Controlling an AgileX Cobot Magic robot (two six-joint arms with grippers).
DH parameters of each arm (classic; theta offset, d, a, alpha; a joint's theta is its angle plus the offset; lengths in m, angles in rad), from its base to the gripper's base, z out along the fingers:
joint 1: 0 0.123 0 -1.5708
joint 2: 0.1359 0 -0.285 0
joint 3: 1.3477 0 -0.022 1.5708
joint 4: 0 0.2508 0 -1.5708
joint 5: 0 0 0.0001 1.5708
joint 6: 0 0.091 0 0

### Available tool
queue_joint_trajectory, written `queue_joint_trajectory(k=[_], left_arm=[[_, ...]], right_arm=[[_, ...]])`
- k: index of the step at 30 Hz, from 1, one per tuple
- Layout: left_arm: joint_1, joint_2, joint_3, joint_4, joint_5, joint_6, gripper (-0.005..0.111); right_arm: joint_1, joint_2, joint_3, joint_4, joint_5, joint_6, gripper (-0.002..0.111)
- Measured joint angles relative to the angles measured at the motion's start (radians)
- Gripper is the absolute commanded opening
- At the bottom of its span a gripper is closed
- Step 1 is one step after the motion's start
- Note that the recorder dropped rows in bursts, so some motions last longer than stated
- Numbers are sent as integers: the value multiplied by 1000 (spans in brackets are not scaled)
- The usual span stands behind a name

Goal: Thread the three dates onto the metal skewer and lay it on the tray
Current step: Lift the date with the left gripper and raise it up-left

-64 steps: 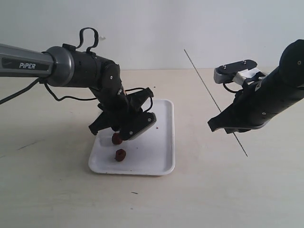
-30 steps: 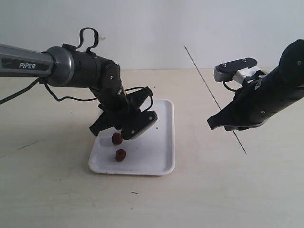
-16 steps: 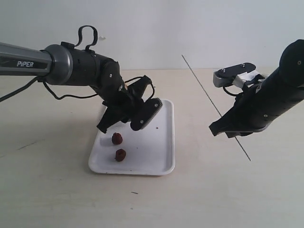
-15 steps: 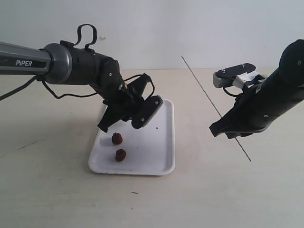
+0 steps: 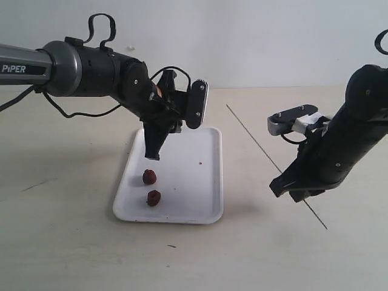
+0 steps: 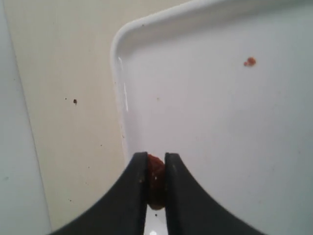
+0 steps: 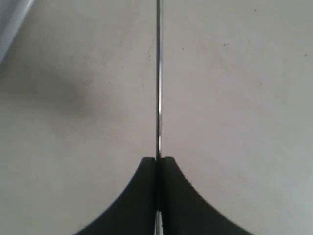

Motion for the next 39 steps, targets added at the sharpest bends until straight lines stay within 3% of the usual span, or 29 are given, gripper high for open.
queue_joint_trajectory(k=[6, 12, 21, 24, 30, 39], left_arm=[[0, 0, 0, 0, -1, -79, 19], [0, -15, 0, 0, -18, -141, 21], [25, -63, 0, -81, -167, -523, 21], [58, -70, -2, -207, -176, -592, 21], [159, -70, -2, -599, -124, -615, 21], [308, -70, -2, -1162, 162, -507, 21]], right_arm=[[0, 36, 0, 7, -9, -2, 0], [0, 36, 0, 14, -17, -7, 0], [0, 36, 0, 35, -17, -25, 0], [0, 36, -2, 83, -15, -79, 0], [0, 36, -2, 264, 5, -270, 0], [0, 36, -2, 513, 66, -535, 0]])
